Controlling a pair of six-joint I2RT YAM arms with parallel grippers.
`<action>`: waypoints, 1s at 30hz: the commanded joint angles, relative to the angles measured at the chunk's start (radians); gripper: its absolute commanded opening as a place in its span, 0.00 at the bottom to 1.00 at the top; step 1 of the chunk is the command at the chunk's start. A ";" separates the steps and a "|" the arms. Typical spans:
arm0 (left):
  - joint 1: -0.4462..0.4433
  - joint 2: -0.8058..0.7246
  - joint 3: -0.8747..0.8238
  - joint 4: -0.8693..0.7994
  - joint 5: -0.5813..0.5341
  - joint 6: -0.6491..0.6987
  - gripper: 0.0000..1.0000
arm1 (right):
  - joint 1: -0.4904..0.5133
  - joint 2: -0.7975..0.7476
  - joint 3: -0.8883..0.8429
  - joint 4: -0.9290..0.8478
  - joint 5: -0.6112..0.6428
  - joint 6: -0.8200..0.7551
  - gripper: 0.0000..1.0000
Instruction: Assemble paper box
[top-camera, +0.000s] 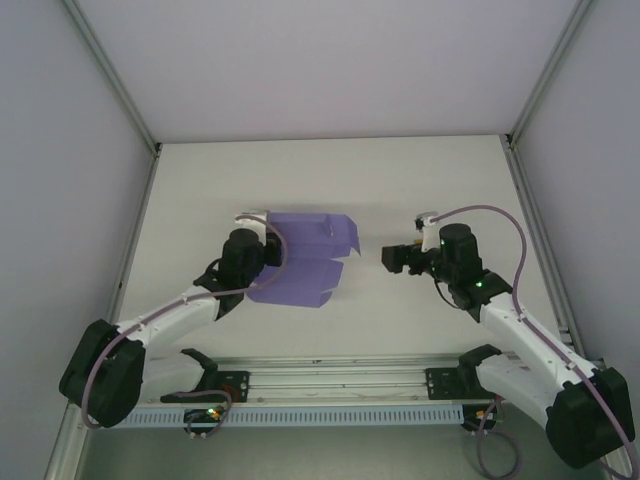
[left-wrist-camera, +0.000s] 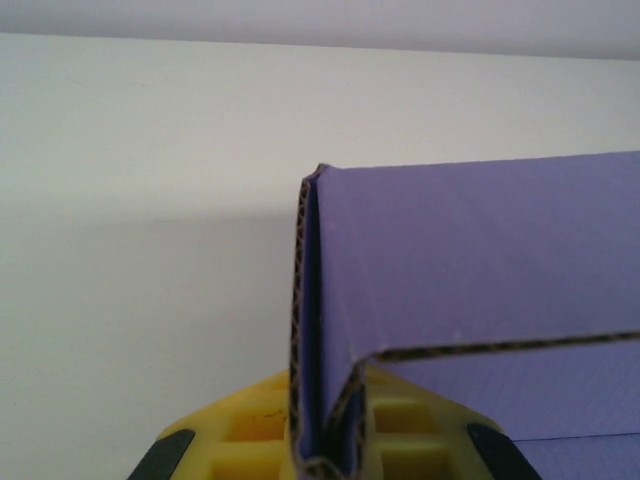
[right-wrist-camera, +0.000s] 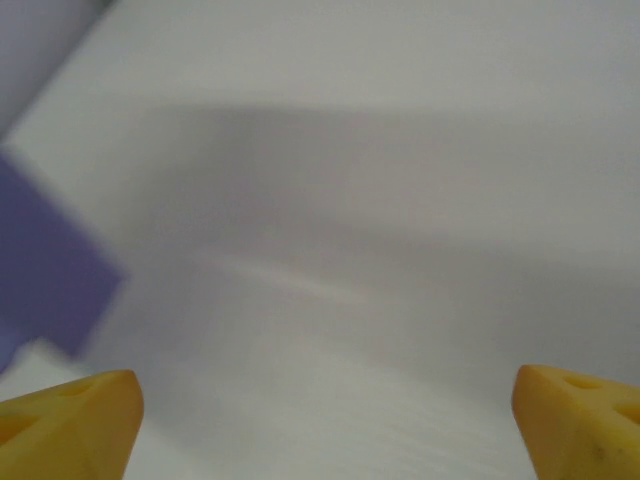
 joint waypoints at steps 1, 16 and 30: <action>0.009 -0.016 -0.004 -0.013 -0.011 0.018 0.00 | 0.070 -0.003 0.053 -0.027 -0.175 -0.104 0.90; 0.009 -0.023 0.011 -0.029 0.025 0.023 0.00 | 0.223 0.312 0.213 -0.050 0.149 -0.209 0.84; 0.010 -0.009 0.008 -0.016 0.056 0.038 0.00 | 0.227 0.410 0.217 0.240 0.157 -0.232 0.93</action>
